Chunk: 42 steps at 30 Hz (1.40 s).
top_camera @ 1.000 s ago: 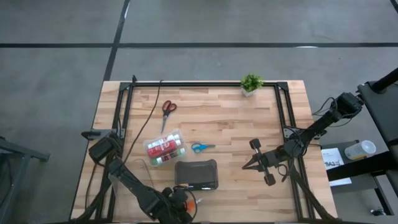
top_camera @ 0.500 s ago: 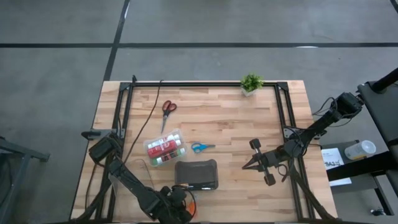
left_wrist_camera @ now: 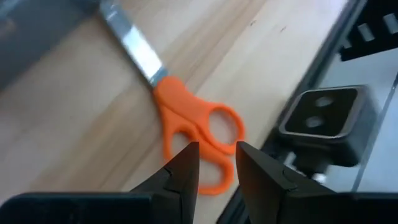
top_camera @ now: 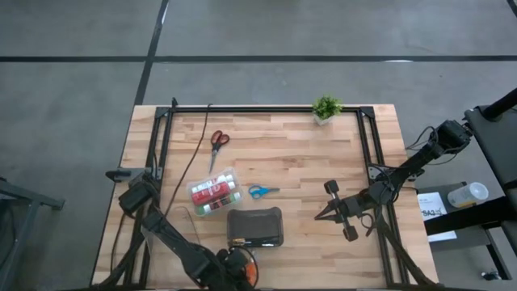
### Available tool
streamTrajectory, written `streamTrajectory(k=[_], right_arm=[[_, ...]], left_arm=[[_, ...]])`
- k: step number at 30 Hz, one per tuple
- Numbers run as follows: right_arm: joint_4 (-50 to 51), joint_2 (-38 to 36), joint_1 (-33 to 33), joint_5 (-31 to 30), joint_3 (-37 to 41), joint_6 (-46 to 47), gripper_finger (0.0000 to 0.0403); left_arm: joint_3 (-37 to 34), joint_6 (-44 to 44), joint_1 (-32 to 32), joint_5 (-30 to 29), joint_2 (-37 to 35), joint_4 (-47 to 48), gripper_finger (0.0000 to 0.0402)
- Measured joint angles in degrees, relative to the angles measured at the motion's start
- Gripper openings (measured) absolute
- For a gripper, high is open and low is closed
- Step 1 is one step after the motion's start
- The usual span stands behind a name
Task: Pick & Place Paint Supplies
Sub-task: Put the orange scissors into the bottom transparent bin
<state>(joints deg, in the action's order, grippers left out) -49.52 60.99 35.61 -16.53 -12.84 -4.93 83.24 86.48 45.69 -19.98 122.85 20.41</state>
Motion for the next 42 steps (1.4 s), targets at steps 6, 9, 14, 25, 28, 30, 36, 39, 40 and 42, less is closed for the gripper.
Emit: streamTrajectory(k=[6, 9, 14, 25, 28, 30, 36, 39, 40, 42], right_arm=[[0.02, 0.01, -0.02, 0.00, 0.00, 0.00, 0.0008], [0.02, 0.00, -0.02, 0.00, 0.00, -0.02, 0.0008], [0.00, 0.01, -0.02, 0.00, 0.00, 0.00, 0.0008], [0.03, 0.02, -0.06, 0.00, -0.02, 0.00, 0.0008], [0.02, 0.00, -0.06, 0.00, 0.00, 0.00, 0.0008], [0.00, 0.01, -0.06, 0.00, 0.00, 0.00, 0.0008], [0.01, 0.02, -0.04, 0.00, -0.02, 0.00, 0.0008], [0.01, 0.01, -0.04, 0.00, -0.02, 0.00, 0.0008], [0.01, 0.01, -0.04, 0.00, -0.02, 0.00, 0.0008], [0.01, 0.00, -0.04, 0.00, -0.02, -0.01, 0.0008]], left_arm=[[0.00, 0.58, 0.00, 1.63, 0.85, 0.07, 0.0113], [0.00, 0.51, -0.04, 1.70, 0.85, 2.25, 0.0113], [0.17, 0.56, -0.66, 5.12, 0.36, 7.27, 0.0113], [0.04, 0.62, -0.90, 5.64, -1.97, 20.29, 0.0113], [-0.04, 0.76, -0.90, 5.48, -2.01, 20.34, 0.0113], [-0.04, 0.76, -0.90, 5.46, -2.03, 20.28, 0.0113], [0.00, 0.58, -0.90, 5.21, -2.04, 18.76, 0.0113], [0.00, 0.54, -0.83, 4.43, -2.51, 18.40, 0.0113], [0.01, 0.56, -0.83, 4.32, -2.71, 18.30, 0.0113], [0.07, 0.56, -0.83, 4.15, -3.10, 18.20, 0.0113]])
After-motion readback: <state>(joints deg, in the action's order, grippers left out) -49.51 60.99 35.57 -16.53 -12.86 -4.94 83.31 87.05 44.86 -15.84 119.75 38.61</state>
